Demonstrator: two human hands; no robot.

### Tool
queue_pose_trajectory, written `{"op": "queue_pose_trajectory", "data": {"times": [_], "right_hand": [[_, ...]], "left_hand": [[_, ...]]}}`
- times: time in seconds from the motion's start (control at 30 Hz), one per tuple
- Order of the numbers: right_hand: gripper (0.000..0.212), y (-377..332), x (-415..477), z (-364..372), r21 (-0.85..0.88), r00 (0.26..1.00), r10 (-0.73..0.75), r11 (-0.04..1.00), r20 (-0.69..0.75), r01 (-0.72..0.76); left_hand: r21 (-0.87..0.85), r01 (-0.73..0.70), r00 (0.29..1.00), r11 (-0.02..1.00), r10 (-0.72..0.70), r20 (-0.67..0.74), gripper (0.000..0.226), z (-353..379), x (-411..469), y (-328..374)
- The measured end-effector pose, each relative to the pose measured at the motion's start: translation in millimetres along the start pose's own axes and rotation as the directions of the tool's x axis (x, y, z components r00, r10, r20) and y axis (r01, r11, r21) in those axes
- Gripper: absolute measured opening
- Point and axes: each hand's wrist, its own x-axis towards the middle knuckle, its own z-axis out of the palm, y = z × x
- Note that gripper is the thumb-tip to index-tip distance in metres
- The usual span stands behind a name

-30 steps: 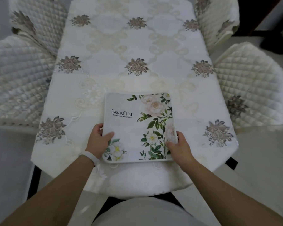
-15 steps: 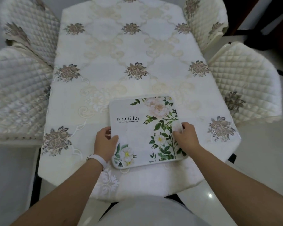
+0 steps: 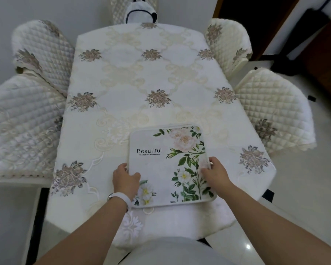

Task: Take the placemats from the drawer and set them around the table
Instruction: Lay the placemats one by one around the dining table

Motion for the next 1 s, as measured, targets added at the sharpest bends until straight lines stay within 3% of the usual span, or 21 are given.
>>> {"op": "queue_pose_trajectory", "data": {"times": [0.1, 0.3, 0.63, 1.0], "right_hand": [[0.016, -2.4, -11.0, 3.1, 0.009, 1.0, -0.025, 1.0, -0.001, 0.025], [0.022, -6.3, -37.3, 17.5, 0.101, 0.998, -0.061, 0.993, -0.003, 0.061], [0.014, -2.0, -65.6, 6.1, 0.138, 0.99, -0.073, 0.986, -0.117, 0.089], [0.026, 57.3, -87.9, -88.0, 0.344, 0.966, 0.047, 0.938, -0.253, 0.045]], "left_hand": [[-0.101, 0.044, 0.998, 0.994, -0.038, 0.056, 0.04, -4.3, 0.6, -4.3], [-0.14, -0.014, 0.996, 0.99, 0.025, 0.08, 0.023, -19.6, -1.7, -9.9], [-0.219, -0.086, 0.977, 0.972, 0.126, 0.171, 0.017, -28.7, -4.7, -3.6], [-0.297, -0.157, 0.901, 0.942, 0.259, 0.347, 0.019, 47.5, -62.1, 55.1]]}}
